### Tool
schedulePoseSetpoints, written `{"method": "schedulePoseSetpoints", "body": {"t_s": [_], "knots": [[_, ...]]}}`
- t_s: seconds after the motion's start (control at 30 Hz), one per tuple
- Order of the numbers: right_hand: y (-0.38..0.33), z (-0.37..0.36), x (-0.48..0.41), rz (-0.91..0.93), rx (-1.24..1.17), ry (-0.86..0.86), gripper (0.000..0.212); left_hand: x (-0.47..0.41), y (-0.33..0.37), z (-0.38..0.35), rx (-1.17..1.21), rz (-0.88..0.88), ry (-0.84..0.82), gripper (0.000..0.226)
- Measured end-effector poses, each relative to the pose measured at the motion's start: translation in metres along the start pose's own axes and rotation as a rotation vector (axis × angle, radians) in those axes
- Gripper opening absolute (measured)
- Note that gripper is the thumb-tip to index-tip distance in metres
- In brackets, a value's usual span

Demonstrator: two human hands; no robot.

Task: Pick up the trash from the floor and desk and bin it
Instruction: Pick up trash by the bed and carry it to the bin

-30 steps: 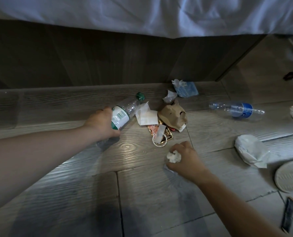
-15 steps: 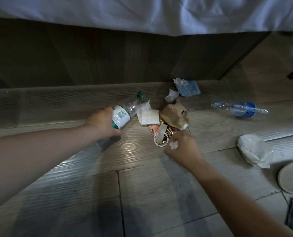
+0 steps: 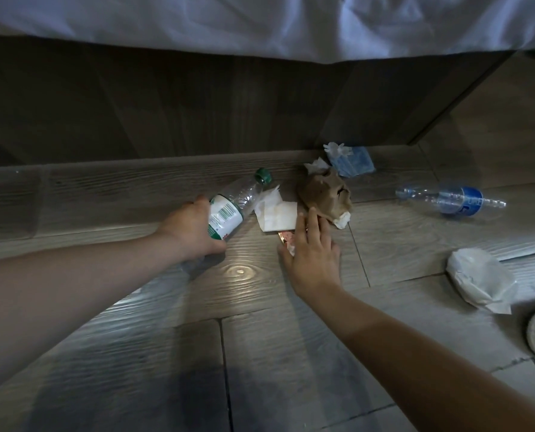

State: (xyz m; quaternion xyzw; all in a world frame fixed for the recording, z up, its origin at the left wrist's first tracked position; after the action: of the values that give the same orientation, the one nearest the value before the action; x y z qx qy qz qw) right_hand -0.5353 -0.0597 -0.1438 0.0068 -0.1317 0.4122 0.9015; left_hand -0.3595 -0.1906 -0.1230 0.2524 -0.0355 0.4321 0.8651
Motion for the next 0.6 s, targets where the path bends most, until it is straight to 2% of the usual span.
{"method": "schedulePoseSetpoints", "body": {"t_s": [0.3,0.47,0.6], "knots": [[0.016,0.002,0.001,0.068,-0.122,0.026,0.07,-0.002,-0.003,-0.001,0.014,-0.012,-0.001,0.061],[0.028,-0.003,0.007,0.028,-0.156,0.059,0.06,-0.001,0.0,0.0,0.016,-0.008,-0.003,0.059],[0.033,-0.01,0.014,0.011,-0.055,0.028,0.073,-0.001,-0.002,0.0,0.01,-0.002,-0.002,0.059]]}}
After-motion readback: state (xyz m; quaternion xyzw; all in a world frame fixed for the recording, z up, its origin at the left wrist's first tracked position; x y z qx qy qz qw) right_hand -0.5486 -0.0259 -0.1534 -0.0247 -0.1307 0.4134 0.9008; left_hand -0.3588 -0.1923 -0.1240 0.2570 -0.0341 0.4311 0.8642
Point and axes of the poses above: each hand's wrist, its own x-axis away from the middle knuckle, its own z-axis out of the back of the hand, y = z × x, the point moved 4 cm from there along -x, towards the middle knuckle, and after that the axes turned 14 degrees about -z, right-handed, at the moved point
